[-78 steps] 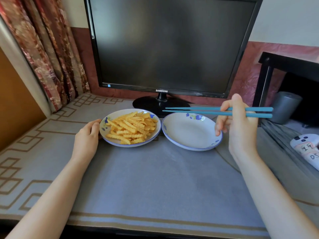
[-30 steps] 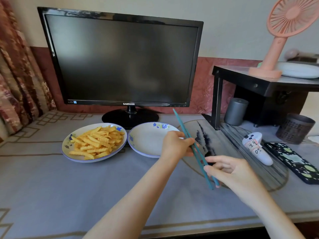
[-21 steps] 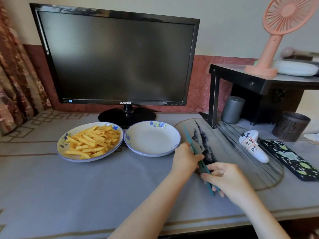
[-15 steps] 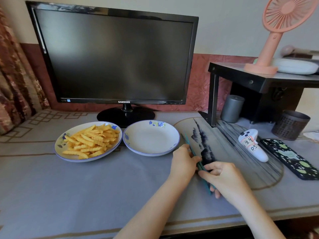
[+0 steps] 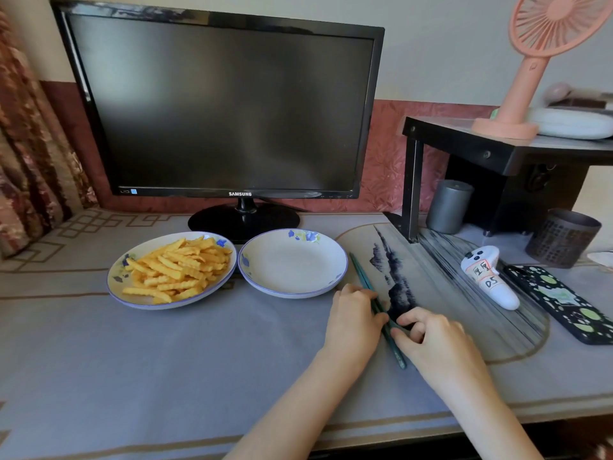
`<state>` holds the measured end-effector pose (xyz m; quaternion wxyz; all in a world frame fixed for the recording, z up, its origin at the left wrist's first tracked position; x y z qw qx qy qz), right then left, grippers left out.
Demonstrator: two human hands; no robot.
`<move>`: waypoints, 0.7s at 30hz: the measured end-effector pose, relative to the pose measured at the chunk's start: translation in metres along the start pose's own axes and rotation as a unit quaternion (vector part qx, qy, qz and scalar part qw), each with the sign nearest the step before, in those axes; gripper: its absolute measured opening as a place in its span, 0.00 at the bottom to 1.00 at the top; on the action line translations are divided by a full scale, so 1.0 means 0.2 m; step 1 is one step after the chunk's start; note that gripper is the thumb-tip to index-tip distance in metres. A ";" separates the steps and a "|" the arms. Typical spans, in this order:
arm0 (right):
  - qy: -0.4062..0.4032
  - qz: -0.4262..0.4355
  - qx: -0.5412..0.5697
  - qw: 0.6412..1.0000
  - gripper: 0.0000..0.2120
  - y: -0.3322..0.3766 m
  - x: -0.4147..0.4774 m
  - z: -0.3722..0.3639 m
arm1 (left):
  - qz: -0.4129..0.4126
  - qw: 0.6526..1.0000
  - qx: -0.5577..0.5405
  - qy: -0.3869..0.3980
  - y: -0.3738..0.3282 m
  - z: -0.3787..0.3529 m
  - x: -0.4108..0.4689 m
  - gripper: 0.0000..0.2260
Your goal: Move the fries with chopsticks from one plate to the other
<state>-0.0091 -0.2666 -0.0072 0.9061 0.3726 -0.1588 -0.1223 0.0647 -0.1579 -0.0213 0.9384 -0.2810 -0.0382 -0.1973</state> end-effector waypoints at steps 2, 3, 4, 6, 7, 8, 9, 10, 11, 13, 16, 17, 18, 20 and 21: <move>0.005 0.003 0.009 1.000 0.05 -0.01 0.01 -0.01 | -0.005 1.000 -0.003 -0.004 0.01 -0.01 0.00 0.20; 0.004 0.005 0.014 1.000 0.05 -0.02 0.01 -0.02 | -0.007 1.000 -0.007 -0.008 0.01 -0.01 0.01 0.20; 0.003 0.005 0.019 1.000 0.05 -0.02 0.02 -0.02 | -0.008 1.000 -0.011 -0.009 0.02 -0.01 0.00 0.20; -0.001 0.004 0.028 1.000 0.06 -0.03 0.03 -0.02 | -0.011 1.000 -0.013 -0.015 0.02 -0.01 0.00 0.21; -0.002 0.005 0.028 1.000 0.06 -0.04 0.03 -0.02 | -0.014 1.000 -0.011 -0.021 0.02 -0.01 0.01 0.21; -0.001 0.005 0.028 1.000 0.06 -0.03 0.03 -0.02 | -0.014 1.000 -0.011 -0.022 0.03 -0.01 0.01 0.20; -0.001 0.007 0.028 1.000 0.06 -0.03 0.04 -0.02 | -0.016 0.999 -0.009 -0.028 0.03 -0.01 0.01 0.20; -0.001 0.005 0.026 1.000 0.05 -0.03 0.04 -0.03 | -0.016 0.999 -0.009 -0.030 0.03 -0.01 0.01 0.20; -0.002 0.006 0.026 1.000 0.05 -0.03 0.04 -0.03 | -0.017 0.999 -0.009 -0.034 0.03 -0.02 0.01 0.20; -0.003 0.005 0.026 1.000 0.04 -0.02 0.04 -0.03 | -0.018 0.999 -0.013 -0.038 0.03 -0.02 0.00 0.20; 0.001 -0.001 0.028 1.000 0.03 -0.02 0.04 -0.02 | -0.014 0.999 -0.020 -0.033 0.03 -0.02 0.01 0.19; 0.004 -0.003 0.031 1.000 0.02 -0.03 0.04 -0.02 | -0.010 0.999 -0.028 -0.036 0.03 -0.02 0.01 0.19; 0.008 -0.003 0.030 1.000 0.03 -0.02 0.04 -0.02 | -0.005 0.999 -0.038 -0.030 0.03 -0.01 0.00 0.19; 0.003 0.003 0.041 0.999 0.05 -0.01 0.05 0.00 | 0.005 0.997 -0.068 -0.034 0.04 0.01 0.00 0.18; -0.004 0.011 0.049 0.999 0.05 0.02 0.04 0.01 | 0.009 0.995 -0.095 -0.032 0.04 0.02 -0.01 0.18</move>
Point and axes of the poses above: each hand's wrist, its own x-axis towards the middle knuckle, its own z-axis out of the back of the hand, y = z × x, the point moved 4 cm from there along x, towards the middle knuckle, and after that the axes turned 14 degrees about x, right-handed, at the moved point
